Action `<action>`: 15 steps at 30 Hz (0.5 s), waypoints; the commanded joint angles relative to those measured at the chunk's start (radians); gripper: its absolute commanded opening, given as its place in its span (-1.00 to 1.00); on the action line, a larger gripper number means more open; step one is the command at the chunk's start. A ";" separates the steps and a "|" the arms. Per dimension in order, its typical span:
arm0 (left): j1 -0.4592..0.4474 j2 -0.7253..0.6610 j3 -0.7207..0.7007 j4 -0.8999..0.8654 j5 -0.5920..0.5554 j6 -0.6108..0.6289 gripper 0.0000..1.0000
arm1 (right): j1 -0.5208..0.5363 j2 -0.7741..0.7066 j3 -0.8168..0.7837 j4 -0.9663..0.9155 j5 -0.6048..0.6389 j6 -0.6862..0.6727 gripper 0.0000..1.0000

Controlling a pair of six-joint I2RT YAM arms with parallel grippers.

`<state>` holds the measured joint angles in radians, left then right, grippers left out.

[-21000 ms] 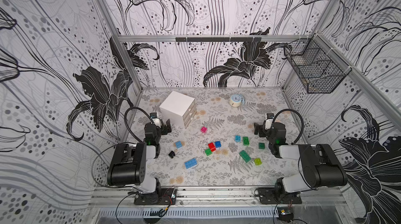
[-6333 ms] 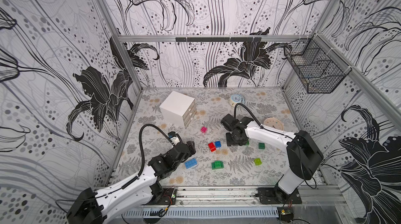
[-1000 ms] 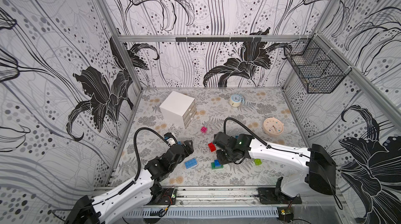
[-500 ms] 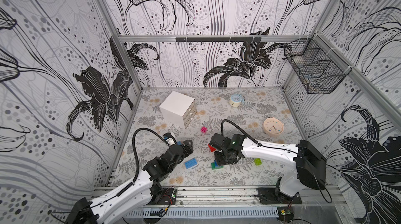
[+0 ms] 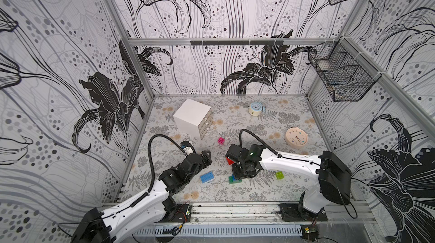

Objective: Assemble the number 1 with lego
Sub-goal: Assemble the lego brick with the lego brick, then pick up the lego brick from the center of the board.

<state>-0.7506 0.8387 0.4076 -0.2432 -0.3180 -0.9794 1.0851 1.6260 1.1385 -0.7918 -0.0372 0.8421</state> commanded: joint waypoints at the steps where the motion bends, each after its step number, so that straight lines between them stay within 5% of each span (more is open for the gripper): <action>1: 0.006 0.052 0.088 0.021 0.024 0.125 0.76 | 0.004 -0.019 0.075 -0.063 0.038 -0.041 -0.09; 8: 0.085 0.275 0.286 -0.060 0.258 0.336 0.80 | -0.015 -0.119 0.143 -0.112 0.121 -0.054 0.01; 15: 0.126 0.577 0.538 -0.238 0.338 0.611 0.75 | -0.139 -0.297 -0.042 -0.126 0.184 0.002 -0.02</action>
<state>-0.6403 1.3289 0.8684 -0.3813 -0.0406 -0.5461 0.9909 1.3987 1.1728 -0.8589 0.0956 0.8124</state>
